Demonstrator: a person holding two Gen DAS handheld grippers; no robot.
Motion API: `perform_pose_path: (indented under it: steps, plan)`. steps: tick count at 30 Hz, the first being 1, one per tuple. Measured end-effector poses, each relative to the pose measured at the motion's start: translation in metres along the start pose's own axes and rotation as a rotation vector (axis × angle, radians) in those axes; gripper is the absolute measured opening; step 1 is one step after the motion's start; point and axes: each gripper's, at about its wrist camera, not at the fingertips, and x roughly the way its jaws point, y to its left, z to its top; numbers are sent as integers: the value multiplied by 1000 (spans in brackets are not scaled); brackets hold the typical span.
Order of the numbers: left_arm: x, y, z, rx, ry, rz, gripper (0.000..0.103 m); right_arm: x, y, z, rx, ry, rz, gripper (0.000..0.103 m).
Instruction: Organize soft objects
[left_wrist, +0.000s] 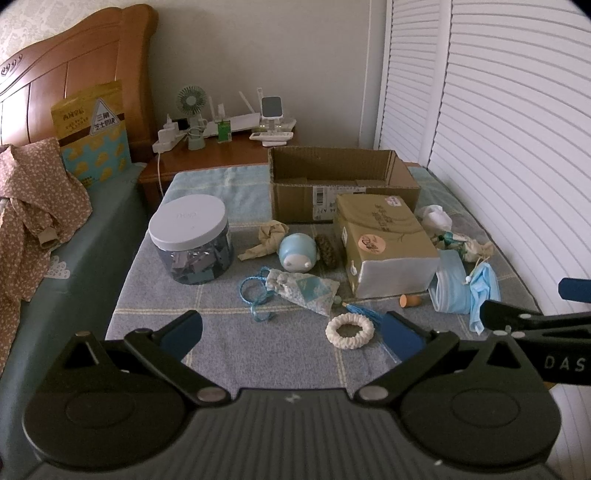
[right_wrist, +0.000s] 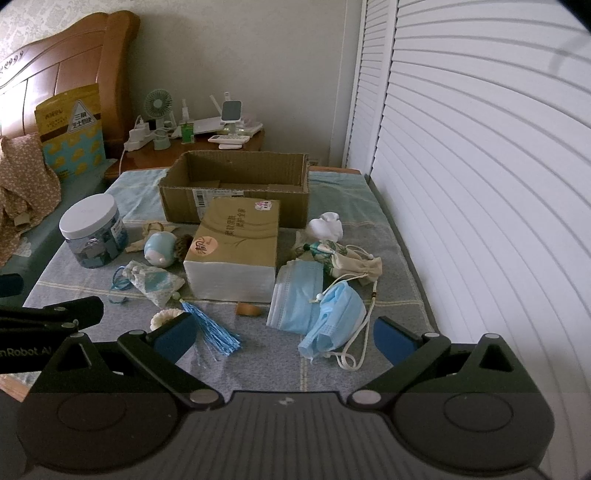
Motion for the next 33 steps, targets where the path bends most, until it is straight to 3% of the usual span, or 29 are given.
perform_pose_path:
  steps: [33]
  plan:
    - [9, -6, 4, 42, -18, -22, 102, 5, -2, -2, -14, -10, -1, 103]
